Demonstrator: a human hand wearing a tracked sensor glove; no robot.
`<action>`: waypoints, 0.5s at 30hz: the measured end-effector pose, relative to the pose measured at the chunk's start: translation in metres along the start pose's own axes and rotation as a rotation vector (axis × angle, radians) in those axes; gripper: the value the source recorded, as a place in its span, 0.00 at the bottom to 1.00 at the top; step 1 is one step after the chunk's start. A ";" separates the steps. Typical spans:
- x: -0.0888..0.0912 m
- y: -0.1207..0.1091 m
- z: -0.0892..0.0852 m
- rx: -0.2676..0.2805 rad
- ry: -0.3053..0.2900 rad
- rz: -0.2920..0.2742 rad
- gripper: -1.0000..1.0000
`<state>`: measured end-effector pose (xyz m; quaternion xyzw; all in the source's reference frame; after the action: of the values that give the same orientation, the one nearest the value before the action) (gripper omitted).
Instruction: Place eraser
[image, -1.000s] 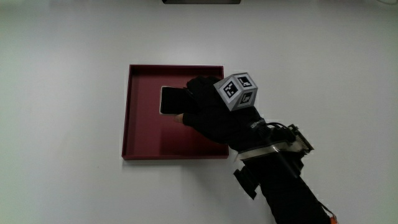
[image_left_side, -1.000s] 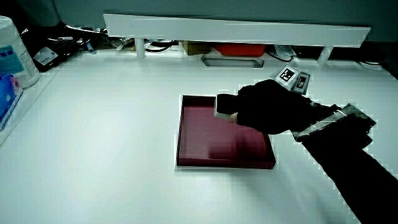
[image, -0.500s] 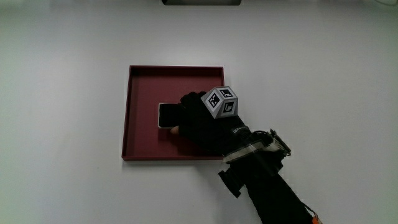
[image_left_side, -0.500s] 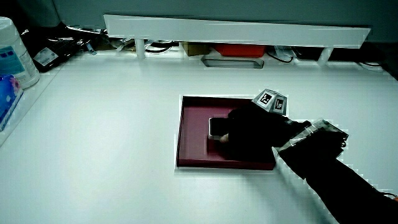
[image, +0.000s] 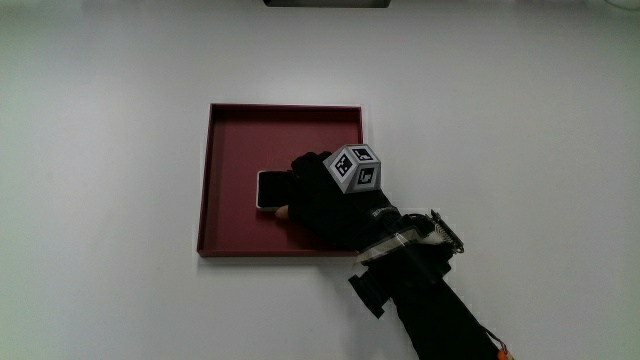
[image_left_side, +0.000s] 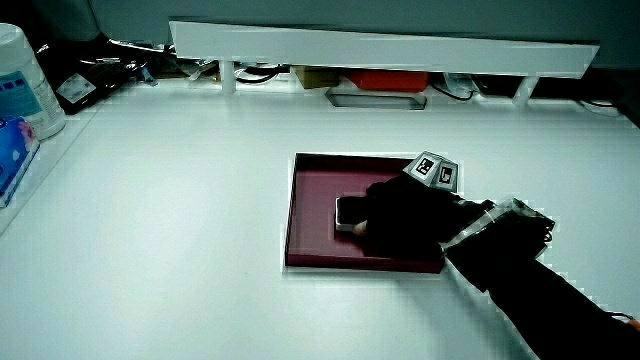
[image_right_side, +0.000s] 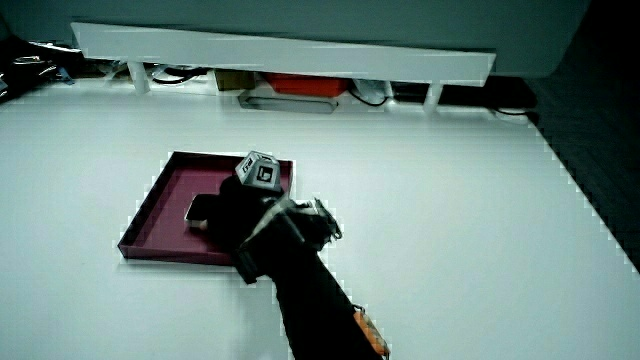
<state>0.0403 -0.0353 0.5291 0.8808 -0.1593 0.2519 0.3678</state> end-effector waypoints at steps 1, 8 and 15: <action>0.001 0.000 0.000 -0.003 0.001 0.000 0.45; 0.002 0.000 0.000 0.004 0.013 -0.004 0.32; 0.004 0.000 -0.001 0.001 0.004 -0.013 0.20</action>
<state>0.0430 -0.0347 0.5322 0.8815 -0.1528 0.2516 0.3691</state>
